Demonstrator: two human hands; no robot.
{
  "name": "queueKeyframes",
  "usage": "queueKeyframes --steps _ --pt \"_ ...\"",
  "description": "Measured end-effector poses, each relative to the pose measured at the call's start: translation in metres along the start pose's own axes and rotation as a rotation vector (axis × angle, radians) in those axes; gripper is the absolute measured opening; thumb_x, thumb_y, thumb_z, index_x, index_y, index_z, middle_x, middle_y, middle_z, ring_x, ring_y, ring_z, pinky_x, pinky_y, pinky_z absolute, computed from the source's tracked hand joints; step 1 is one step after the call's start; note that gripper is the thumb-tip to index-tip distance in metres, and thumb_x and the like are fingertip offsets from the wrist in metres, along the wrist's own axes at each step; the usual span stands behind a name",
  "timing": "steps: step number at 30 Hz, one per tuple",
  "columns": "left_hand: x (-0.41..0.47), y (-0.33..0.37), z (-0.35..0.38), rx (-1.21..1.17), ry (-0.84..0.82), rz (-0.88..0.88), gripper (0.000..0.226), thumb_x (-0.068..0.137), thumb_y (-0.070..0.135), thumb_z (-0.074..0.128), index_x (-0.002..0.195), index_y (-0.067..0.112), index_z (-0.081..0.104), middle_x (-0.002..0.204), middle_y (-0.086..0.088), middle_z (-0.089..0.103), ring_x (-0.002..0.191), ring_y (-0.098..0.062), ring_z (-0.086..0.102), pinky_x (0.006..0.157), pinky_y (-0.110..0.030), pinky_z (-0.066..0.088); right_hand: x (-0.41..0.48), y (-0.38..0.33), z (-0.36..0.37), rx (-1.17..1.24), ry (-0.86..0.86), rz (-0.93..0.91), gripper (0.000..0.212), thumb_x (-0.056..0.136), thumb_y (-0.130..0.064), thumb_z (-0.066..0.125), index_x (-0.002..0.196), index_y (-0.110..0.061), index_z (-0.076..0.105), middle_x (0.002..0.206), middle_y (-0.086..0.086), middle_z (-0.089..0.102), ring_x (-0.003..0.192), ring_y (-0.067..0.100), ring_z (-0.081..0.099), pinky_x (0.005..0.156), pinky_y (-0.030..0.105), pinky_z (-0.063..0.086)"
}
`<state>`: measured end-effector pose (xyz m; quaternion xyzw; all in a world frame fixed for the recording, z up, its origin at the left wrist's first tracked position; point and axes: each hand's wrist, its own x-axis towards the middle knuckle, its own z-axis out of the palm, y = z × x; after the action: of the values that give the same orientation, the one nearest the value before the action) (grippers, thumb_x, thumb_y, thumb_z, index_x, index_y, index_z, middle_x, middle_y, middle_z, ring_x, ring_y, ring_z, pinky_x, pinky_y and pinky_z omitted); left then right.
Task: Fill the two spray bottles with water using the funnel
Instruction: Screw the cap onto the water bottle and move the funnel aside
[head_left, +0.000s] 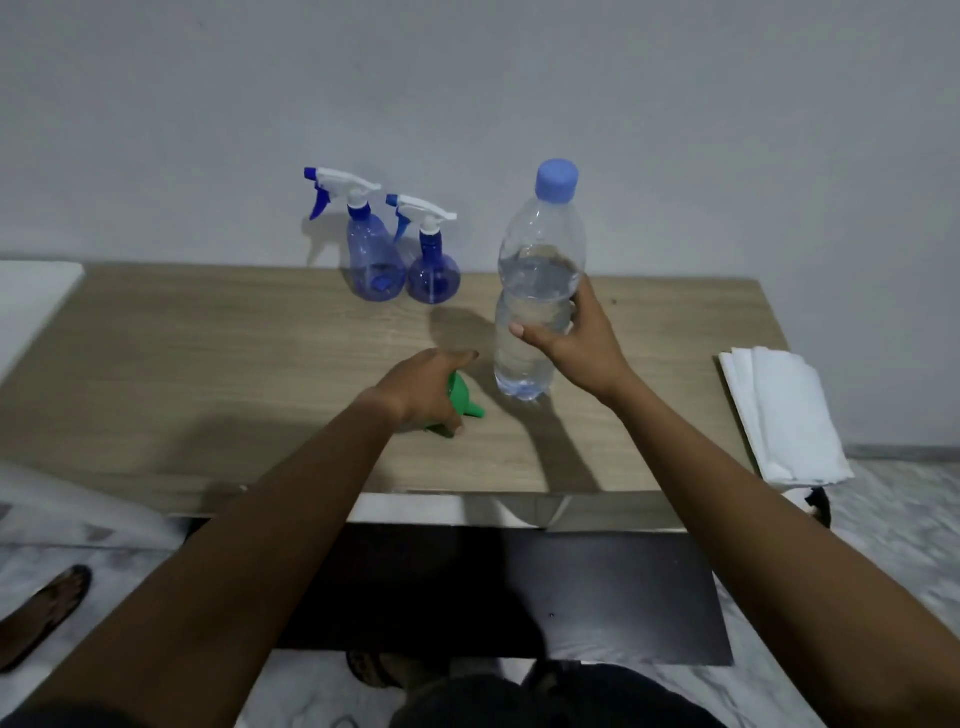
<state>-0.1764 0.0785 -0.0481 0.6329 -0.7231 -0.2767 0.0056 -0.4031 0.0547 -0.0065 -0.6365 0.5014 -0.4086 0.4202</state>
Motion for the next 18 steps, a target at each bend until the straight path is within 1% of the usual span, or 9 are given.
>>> queueKeyframes --steps 3,5,8,10,12,14,15,17,18 --pt "0.002 -0.002 -0.004 0.086 -0.022 0.021 0.121 0.05 0.033 0.095 0.155 0.028 0.033 0.148 -0.01 0.047 0.133 -0.027 0.046 0.109 -0.033 0.041 0.0 0.001 0.002 0.02 0.002 0.005 0.077 0.074 -0.034 0.087 0.141 -0.025 0.049 0.133 -0.006 0.063 0.12 0.009 0.063 0.101 0.045 0.055" --pt "0.003 -0.003 -0.007 0.142 -0.042 0.032 0.119 0.048 0.032 0.095 0.153 0.023 0.038 0.145 -0.011 0.051 0.131 -0.028 0.049 0.107 -0.034 0.043 0.0 0.0 0.003 0.035 0.004 0.008 0.078 0.074 -0.037 0.087 0.141 -0.024 0.049 0.134 -0.005 0.063 0.121 0.011 0.063 0.102 0.046 0.054" --pt "0.004 -0.002 -0.01 0.21 -0.044 0.028 0.101 0.047 0.029 0.093 0.14 0.022 0.055 0.13 -0.01 0.061 0.119 -0.028 0.055 0.097 -0.038 0.05 -0.002 0.0 0.003 0.043 -0.002 0.016 0.079 0.075 -0.035 0.087 0.143 -0.023 0.047 0.135 -0.005 0.063 0.122 0.01 0.062 0.103 0.044 0.054" --pt "0.005 -0.003 -0.012 0.221 -0.023 0.015 0.086 0.046 0.028 0.09 0.127 0.025 0.062 0.121 -0.006 0.063 0.112 -0.026 0.058 0.091 -0.038 0.053 0.0 -0.001 0.003 0.022 0.001 0.021 0.082 0.074 -0.037 0.088 0.143 -0.025 0.047 0.136 -0.007 0.063 0.122 0.009 0.062 0.103 0.043 0.054" --pt "0.005 -0.005 -0.013 0.22 0.017 -0.003 0.077 0.043 0.034 0.084 0.117 0.029 0.065 0.114 -0.003 0.063 0.106 -0.025 0.06 0.085 -0.037 0.054 0.001 0.0 0.003 -0.024 -0.006 0.031 0.089 0.067 -0.035 0.091 0.142 -0.027 0.044 0.133 -0.008 0.063 0.119 0.008 0.063 0.1 0.039 0.054" --pt "0.006 -0.007 -0.014 0.221 0.082 -0.006 0.069 0.044 0.04 0.079 0.111 0.031 0.065 0.108 -0.002 0.063 0.1 -0.025 0.06 0.08 -0.034 0.053 0.001 -0.001 0.003 -0.104 -0.026 0.039 0.098 0.062 -0.028 0.093 0.142 -0.03 0.037 0.127 -0.009 0.063 0.112 0.006 0.064 0.092 0.031 0.055" --pt "0.007 -0.007 -0.015 0.214 0.121 -0.005 0.064 0.046 0.043 0.077 0.108 0.03 0.065 0.104 -0.001 0.064 0.099 -0.025 0.058 0.078 -0.034 0.051 0.002 0.0 0.004 -0.129 -0.019 0.043 0.099 0.061 -0.027 0.093 0.142 -0.032 0.035 0.123 -0.01 0.064 0.108 0.007 0.065 0.088 0.03 0.055" --pt "0.011 -0.009 -0.016 0.163 0.225 -0.022 0.057 0.048 0.052 0.071 0.1 0.032 0.064 0.098 0.002 0.062 0.097 -0.024 0.056 0.077 -0.035 0.05 0.004 0.004 0.006 -0.154 0.016 0.039 0.099 0.062 -0.028 0.093 0.143 -0.034 0.036 0.119 -0.012 0.064 0.106 0.013 0.065 0.089 0.033 0.055" --pt "0.013 -0.009 -0.017 0.119 0.281 -0.042 0.057 0.047 0.057 0.068 0.099 0.034 0.064 0.098 0.004 0.06 0.099 -0.023 0.055 0.078 -0.036 0.051 0.006 0.005 0.007 -0.168 0.027 0.034 0.099 0.063 -0.029 0.093 0.143 -0.033 0.037 0.118 -0.011 0.064 0.106 0.014 0.065 0.091 0.035 0.055"
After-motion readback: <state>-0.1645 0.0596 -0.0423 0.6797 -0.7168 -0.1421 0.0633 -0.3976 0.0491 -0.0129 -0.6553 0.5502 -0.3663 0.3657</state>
